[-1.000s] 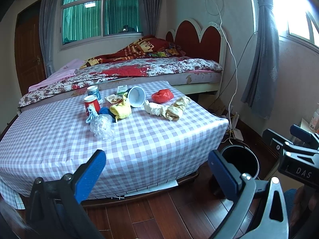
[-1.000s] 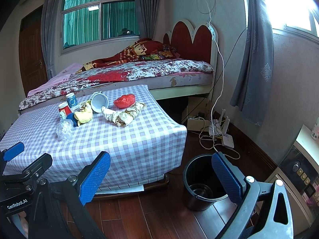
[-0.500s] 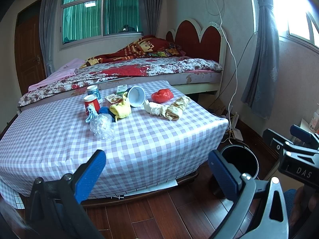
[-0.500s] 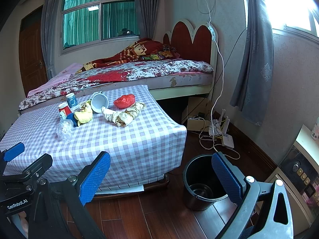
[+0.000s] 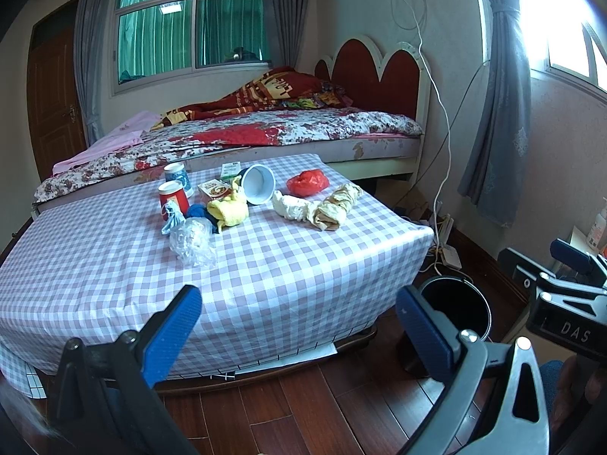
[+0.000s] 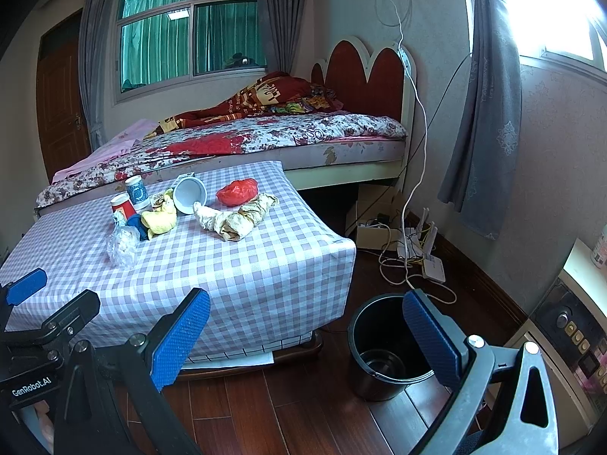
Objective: Collect trash
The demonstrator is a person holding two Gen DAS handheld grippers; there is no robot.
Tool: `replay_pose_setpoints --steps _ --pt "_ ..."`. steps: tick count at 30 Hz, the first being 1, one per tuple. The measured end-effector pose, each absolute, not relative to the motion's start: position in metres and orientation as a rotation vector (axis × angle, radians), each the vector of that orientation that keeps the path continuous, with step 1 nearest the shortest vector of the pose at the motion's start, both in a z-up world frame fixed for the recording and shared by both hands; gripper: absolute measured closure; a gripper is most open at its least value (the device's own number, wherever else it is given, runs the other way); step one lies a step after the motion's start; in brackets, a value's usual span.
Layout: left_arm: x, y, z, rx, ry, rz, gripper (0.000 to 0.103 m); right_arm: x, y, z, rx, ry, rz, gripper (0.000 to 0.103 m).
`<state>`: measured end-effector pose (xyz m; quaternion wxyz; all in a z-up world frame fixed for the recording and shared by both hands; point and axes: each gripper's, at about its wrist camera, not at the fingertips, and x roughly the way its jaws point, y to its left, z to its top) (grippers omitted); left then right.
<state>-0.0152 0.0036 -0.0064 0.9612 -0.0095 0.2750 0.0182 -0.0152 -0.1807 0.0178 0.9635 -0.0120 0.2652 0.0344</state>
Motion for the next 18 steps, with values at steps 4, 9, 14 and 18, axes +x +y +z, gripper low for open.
replay_pose_setpoints --steps 4,9,14,18 --pt "-0.0149 0.0029 -0.0073 -0.019 0.557 0.036 0.001 -0.0157 -0.1803 0.0178 -0.024 0.538 0.071 0.001" --pt "-0.0147 0.0036 -0.0066 -0.02 0.558 0.037 0.001 -0.0158 -0.18 0.0174 -0.024 0.54 0.072 0.001" --pt "-0.0144 0.003 -0.0076 -0.02 0.559 0.041 0.001 -0.0155 -0.1779 0.0149 -0.026 0.545 0.078 0.001" --pt "-0.0103 0.0058 -0.0074 -0.033 0.564 0.051 0.001 -0.013 -0.1763 0.0125 -0.028 0.555 0.095 0.001"
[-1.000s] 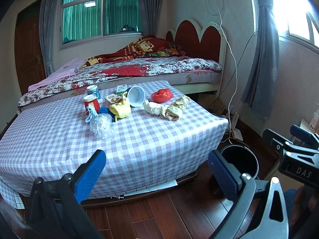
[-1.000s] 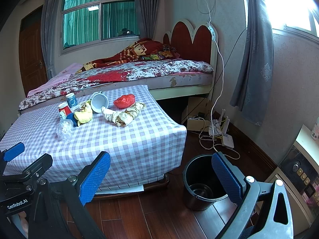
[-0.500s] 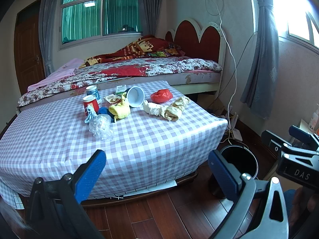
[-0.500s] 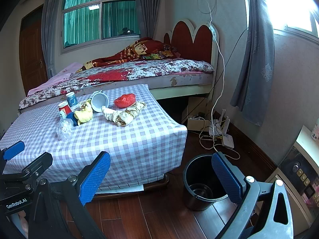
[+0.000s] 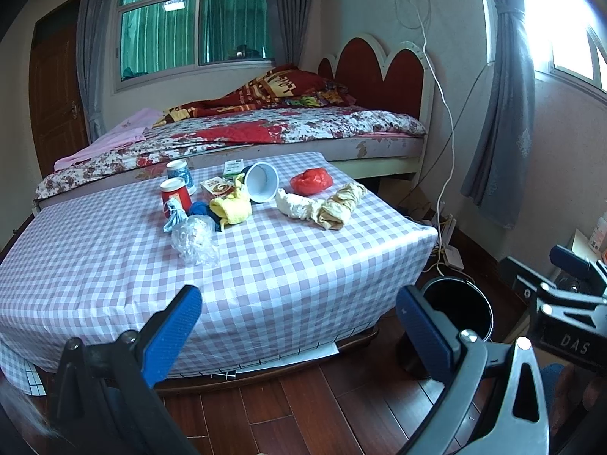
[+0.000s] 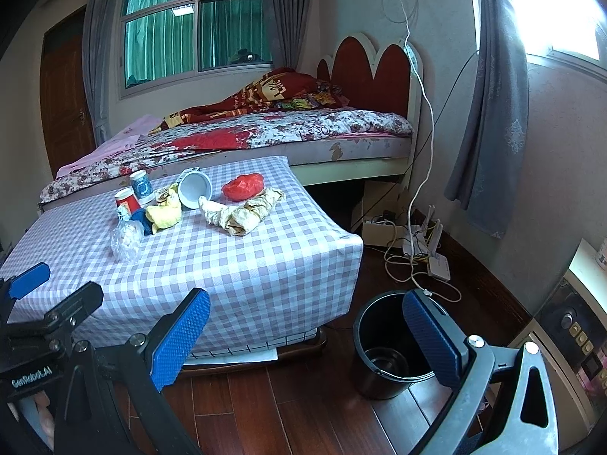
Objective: Collect trash
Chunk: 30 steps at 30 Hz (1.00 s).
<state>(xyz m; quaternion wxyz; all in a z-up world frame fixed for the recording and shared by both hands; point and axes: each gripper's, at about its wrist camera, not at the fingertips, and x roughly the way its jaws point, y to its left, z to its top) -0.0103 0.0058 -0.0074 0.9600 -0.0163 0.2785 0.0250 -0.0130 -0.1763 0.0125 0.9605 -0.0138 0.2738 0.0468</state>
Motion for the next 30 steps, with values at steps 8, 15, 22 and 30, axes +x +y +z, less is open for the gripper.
replay_pose_setpoints --steps 8,15,22,30 --pt "-0.003 0.023 -0.01 -0.044 0.571 0.08 0.001 -0.006 -0.169 0.009 -0.044 0.567 0.115 0.001" --pt "0.007 0.04 -0.018 -0.057 0.586 0.104 0.001 0.007 -0.154 0.002 -0.069 0.58 0.173 0.001" --pt "0.028 0.077 -0.032 -0.111 0.593 0.164 0.001 0.038 -0.127 -0.007 -0.09 0.584 0.239 0.011" --pt "0.073 0.125 -0.054 -0.152 0.614 0.228 0.003 0.106 -0.098 -0.019 -0.054 0.598 0.305 0.022"
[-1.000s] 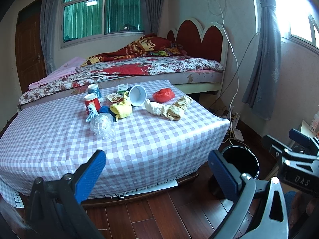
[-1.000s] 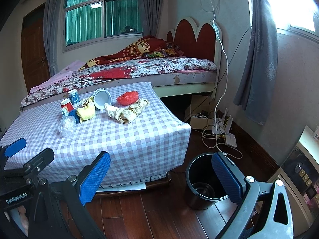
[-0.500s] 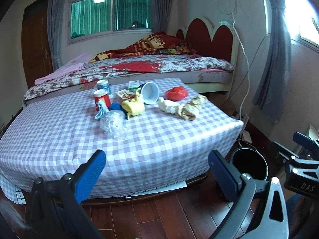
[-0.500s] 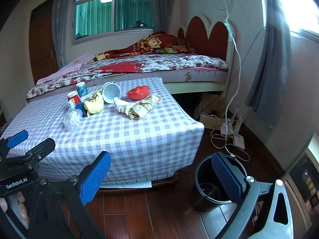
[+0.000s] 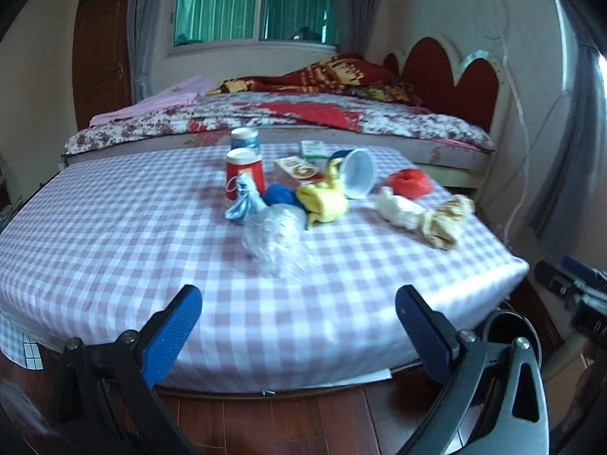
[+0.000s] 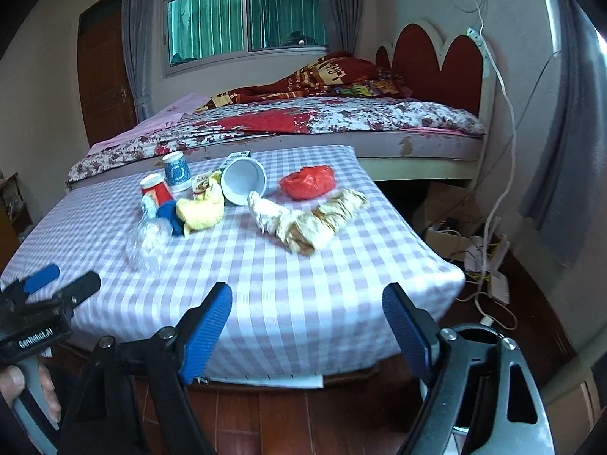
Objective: Collect trash
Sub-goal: 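Grasp the clear plastic bag with left tool while right tool grasps beige paper towel, then carry both items over the black bin and open both tools to drop them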
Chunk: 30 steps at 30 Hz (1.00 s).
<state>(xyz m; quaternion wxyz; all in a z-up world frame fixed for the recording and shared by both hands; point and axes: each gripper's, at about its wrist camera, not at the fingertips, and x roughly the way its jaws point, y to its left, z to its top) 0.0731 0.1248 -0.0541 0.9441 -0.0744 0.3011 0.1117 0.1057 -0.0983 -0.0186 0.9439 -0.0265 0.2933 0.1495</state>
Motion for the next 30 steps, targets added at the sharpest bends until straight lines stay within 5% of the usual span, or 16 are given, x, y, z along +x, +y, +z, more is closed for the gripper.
replay_pose_setpoints --steps 20,25,30 --pt "0.172 0.178 -0.109 -0.198 0.73 0.273 0.033 0.267 -0.057 -0.087 -0.065 0.793 0.251 0.056" --pt "0.178 0.176 -0.112 -0.217 0.743 0.205 0.07 0.265 -0.063 -0.088 -0.067 0.761 0.25 0.08" --pt "0.164 0.164 -0.095 -0.209 0.683 0.18 0.072 0.251 -0.076 -0.076 -0.048 0.72 0.27 0.085"
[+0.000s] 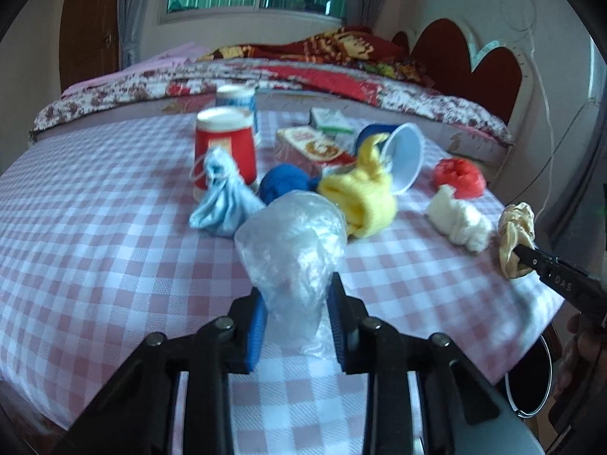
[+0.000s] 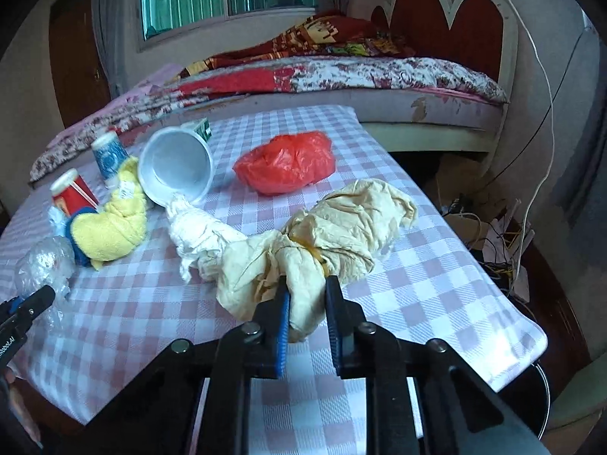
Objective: Collect trash
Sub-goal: 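Carry both items over the black bin and open both tools to drop them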
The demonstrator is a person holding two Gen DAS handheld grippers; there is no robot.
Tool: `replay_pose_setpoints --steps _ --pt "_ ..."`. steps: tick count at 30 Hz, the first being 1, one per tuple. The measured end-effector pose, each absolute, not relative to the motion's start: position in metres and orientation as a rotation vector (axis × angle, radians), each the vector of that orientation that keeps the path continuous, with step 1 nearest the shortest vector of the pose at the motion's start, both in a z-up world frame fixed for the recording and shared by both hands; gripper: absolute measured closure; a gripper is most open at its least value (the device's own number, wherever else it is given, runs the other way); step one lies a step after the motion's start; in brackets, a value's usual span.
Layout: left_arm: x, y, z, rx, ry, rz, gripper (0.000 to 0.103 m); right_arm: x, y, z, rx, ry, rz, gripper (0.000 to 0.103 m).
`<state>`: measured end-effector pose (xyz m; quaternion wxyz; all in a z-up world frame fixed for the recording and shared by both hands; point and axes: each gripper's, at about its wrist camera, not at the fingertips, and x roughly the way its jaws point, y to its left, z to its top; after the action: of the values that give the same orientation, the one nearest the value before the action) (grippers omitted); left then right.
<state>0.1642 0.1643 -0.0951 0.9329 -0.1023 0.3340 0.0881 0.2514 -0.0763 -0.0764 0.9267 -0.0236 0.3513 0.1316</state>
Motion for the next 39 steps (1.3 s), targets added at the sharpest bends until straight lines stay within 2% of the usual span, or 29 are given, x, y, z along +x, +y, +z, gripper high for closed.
replay_pose_setpoints --steps 8,19,29,39 --pt "0.153 0.124 -0.07 -0.172 0.633 0.094 0.072 0.204 -0.111 -0.042 -0.014 0.623 0.267 0.085" --pt "0.148 0.01 -0.054 -0.065 0.622 -0.179 0.072 0.138 -0.209 -0.028 0.005 0.563 0.157 0.085" --pt "0.137 -0.108 -0.062 0.01 0.661 -0.434 0.072 0.1 -0.301 -0.054 0.0 0.626 0.006 0.085" --pt "0.16 -0.199 -0.119 0.062 0.824 -0.585 0.072 0.106 -0.358 -0.101 -0.076 0.726 0.015 0.084"
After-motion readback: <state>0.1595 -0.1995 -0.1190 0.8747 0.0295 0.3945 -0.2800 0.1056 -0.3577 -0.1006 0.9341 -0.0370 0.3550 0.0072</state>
